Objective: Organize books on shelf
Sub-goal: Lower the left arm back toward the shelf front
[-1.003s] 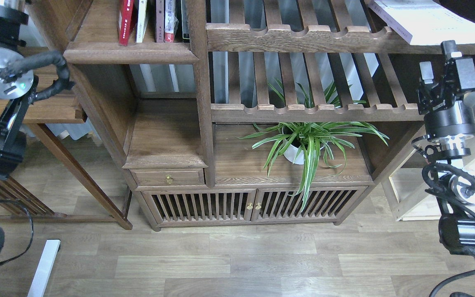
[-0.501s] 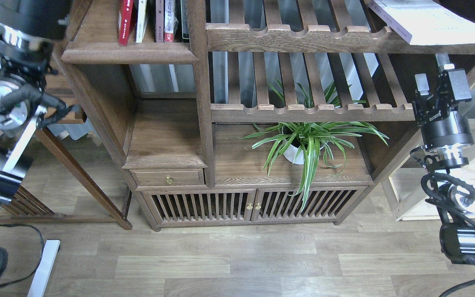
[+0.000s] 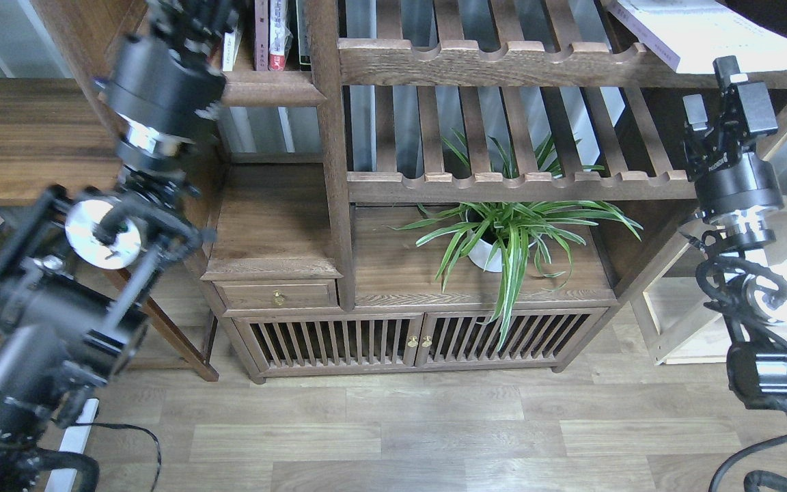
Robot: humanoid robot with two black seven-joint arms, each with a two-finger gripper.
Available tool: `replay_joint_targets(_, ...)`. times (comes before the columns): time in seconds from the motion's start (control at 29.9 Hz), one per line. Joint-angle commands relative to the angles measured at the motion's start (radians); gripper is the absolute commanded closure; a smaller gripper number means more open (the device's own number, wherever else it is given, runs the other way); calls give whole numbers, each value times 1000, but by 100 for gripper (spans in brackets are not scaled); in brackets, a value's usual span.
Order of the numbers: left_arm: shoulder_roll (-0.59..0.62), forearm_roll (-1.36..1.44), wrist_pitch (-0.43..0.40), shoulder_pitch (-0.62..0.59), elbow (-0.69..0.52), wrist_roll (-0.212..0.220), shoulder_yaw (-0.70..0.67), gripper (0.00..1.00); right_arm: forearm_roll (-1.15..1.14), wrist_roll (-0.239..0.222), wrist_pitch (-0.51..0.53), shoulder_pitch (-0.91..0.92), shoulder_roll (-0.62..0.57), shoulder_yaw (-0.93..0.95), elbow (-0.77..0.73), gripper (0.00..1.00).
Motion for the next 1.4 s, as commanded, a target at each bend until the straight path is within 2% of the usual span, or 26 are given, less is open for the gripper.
replay_joint_targets(0.0,-5,8,0,32,0,0,73,59,-9,-1,-26,2,-3,0,0,14)
replay_joint_targets(0.33,-5,9,0,69,2,0,167,43,-9,-1,-75,40,-54,2,0,14)
replay_joint_targets(0.53,-8,9,0,75,2,0,182,39,-9,-3,-140,74,-54,2,-2,14)
replay_joint_targets(0.74,-22,9,0,75,0,2,226,22,-7,-3,-221,123,-54,2,-3,14)
replay_joint_targets(0.94,-19,11,0,76,2,0,245,12,-7,-4,-267,144,-52,0,-3,14)
replay_joint_targets(1.37,-11,11,0,78,8,0,246,8,-2,-8,-374,212,-52,-5,-5,16)
